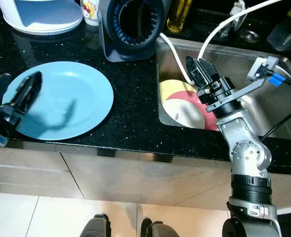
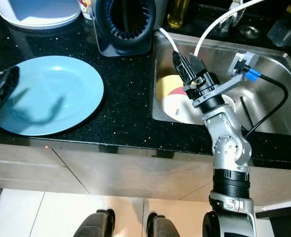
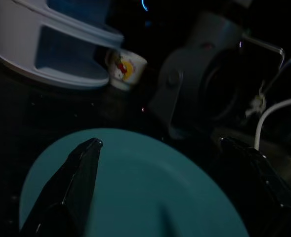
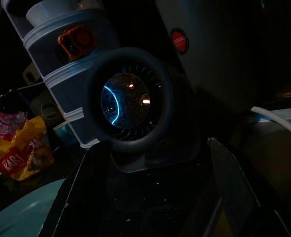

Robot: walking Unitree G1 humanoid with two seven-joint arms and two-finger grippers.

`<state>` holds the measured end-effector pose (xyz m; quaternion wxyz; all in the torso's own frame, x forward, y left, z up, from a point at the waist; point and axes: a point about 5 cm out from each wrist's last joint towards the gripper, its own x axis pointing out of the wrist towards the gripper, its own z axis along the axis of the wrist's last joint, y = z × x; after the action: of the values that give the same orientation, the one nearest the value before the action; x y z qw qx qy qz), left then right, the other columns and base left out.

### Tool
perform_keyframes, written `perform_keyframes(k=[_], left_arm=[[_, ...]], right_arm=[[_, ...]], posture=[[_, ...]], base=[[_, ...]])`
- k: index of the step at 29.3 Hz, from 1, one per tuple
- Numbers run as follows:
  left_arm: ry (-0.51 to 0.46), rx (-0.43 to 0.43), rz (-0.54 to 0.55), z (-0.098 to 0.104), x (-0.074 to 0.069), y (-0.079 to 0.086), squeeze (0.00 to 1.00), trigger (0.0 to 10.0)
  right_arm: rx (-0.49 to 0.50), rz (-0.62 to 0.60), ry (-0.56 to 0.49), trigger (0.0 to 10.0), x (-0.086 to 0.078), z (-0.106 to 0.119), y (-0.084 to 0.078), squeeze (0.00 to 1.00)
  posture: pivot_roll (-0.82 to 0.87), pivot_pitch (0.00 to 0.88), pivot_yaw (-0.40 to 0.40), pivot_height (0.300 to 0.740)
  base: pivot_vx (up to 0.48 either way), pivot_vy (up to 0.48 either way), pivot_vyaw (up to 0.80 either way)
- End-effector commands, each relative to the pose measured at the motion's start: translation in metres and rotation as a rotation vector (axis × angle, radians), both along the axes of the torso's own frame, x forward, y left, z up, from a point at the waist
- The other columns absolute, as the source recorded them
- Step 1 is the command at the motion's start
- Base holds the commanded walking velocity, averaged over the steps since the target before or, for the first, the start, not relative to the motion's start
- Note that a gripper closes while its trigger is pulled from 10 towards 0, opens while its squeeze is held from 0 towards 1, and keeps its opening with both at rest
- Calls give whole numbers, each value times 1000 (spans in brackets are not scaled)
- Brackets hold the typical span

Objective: Kitchen organization

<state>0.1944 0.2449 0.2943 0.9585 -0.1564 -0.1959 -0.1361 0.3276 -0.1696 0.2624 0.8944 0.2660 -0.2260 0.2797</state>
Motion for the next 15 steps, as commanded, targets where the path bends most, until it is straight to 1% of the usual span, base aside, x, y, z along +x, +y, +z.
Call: perform_keyframes(k=[1, 2, 3, 6, 7, 9, 12, 13, 15], left_arm=[[-12, -35, 20, 3, -7, 1, 0, 10000], [-18, -64, 38, 3, -9, 3, 0, 10000], [-18, -64, 38, 3, -9, 3, 0, 10000], [-23, -119, 74, 3, -11, 8, 0, 10000], [-23, -119, 74, 3, -11, 8, 0, 10000], [-25, -170, 128, 3, -11, 14, 0, 10000], [-24, -274, 182, 4, -11, 25, 0, 10000], [-24, -274, 182, 4, -11, 25, 0, 10000], [13, -317, 244, -2, -9, 36, 0, 10000]], right_arm=[[-18, -12, 22, 10000, 1, -5, -5, 0], [-23, -14, 24, 10000, 2, -5, -6, 0], [-23, -14, 24, 10000, 2, -5, -6, 0], [-25, -15, 26, 10000, 3, -5, -8, 0], [-25, -15, 26, 10000, 3, -5, -8, 0], [-35, -11, 28, 10000, 4, -5, -7, 0], [-58, -5, 31, 10000, 4, -6, -4, 0], [-58, -5, 31, 10000, 4, -6, -4, 0], [-68, -9, 33, 10000, 4, -7, -4, 0]], posture=[[229, 185, -106, 740], [231, 187, -108, 740], [231, 187, -108, 740], [234, 187, -113, 740], [234, 187, -113, 740], [231, 183, -122, 740], [227, 180, -123, 740], [227, 180, -123, 740], [224, 178, -121, 740]], base=[[0, 0, 0], [0, 0, 0], [0, 0, 0], [0, 0, 0], [0, 0, 0], [0, 0, 0], [0, 0, 0], [0, 0, 0], [0, 0, 0]])
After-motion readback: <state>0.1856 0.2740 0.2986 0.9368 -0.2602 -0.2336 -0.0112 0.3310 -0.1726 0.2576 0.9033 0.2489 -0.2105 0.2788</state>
